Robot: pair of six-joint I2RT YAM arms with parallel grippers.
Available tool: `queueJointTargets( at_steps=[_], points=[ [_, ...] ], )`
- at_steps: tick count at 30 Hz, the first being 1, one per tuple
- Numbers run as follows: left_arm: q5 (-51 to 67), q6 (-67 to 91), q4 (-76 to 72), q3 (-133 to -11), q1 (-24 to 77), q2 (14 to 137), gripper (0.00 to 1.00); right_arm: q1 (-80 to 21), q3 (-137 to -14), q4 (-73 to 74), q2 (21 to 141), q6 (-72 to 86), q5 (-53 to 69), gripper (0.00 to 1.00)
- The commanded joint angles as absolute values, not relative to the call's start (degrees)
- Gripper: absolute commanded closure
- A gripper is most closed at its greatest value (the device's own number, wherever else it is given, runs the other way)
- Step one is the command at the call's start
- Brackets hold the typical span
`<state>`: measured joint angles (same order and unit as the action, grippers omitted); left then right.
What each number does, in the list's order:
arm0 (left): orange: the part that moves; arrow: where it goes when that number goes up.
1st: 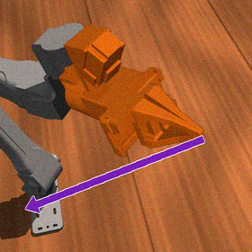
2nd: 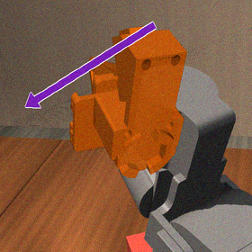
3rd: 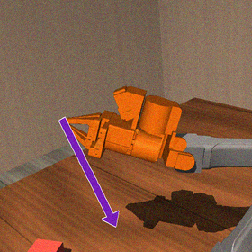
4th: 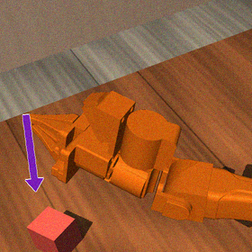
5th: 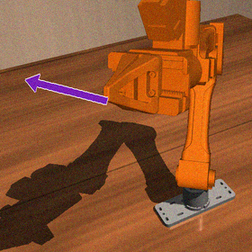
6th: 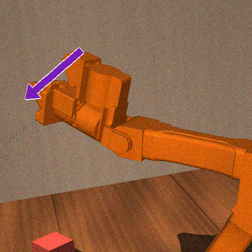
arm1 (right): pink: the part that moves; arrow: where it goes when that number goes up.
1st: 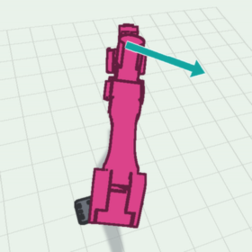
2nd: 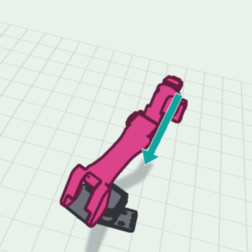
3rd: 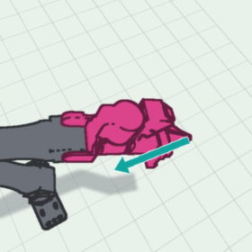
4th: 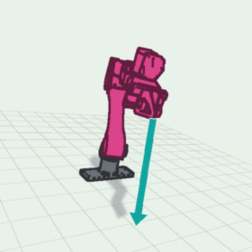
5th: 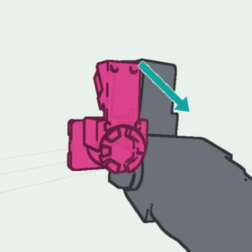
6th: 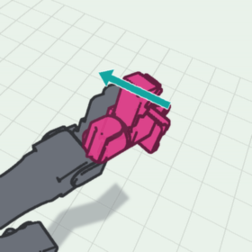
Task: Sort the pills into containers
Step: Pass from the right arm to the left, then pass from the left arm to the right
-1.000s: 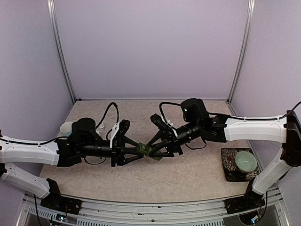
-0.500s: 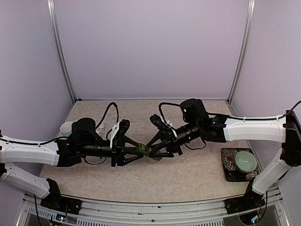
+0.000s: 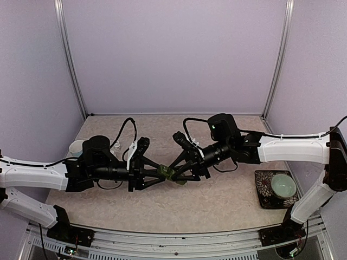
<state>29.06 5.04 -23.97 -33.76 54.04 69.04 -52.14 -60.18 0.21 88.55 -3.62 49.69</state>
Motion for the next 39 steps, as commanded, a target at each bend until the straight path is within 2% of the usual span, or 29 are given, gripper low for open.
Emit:
queueJointTargets(
  at_steps=[1, 8, 9, 11, 17, 27, 33, 39],
  points=[
    [26.4, 5.8, -25.3, -33.3, 54.2, 68.2, 0.92, -53.0, -61.3, 0.6, 88.7, -3.8, 48.1, 0.64],
    [18.9, 12.6, -28.0, -32.7, 54.3, 69.0, 0.93, -53.1, -61.2, 0.7, 88.4, -3.9, 44.8, 0.66],
    [18.2, 13.2, -28.7, -32.4, 54.4, 69.0, 0.98, -53.1, -61.4, 0.9, 88.5, -4.0, 44.5, 0.66],
    [16.9, 14.0, -30.3, -31.6, 54.7, 68.5, 1.0, -53.2, -61.6, 1.3, 88.7, -4.0, 44.1, 0.66],
    [18.4, 13.2, -31.9, -30.6, 54.8, 67.3, 1.0, -53.1, -61.5, 1.4, 88.4, -4.1, 44.1, 0.65],
    [22.6, 8.1, -29.2, -30.5, 54.8, 64.7, 1.0, -53.1, -62.7, 3.7, 89.2, -4.9, 47.2, 0.5],
    [23.5, 7.0, -27.8, -30.4, 54.8, 64.1, 1.0, -53.1, -63.8, 6.2, 90.1, -6.3, 47.7, 0.37],
    [25.1, 6.7, -28.2, -30.1, 54.8, 64.3, 1.0, -53.1, -64.6, 6.3, 90.2, -6.4, 48.4, 0.35]
  ],
)
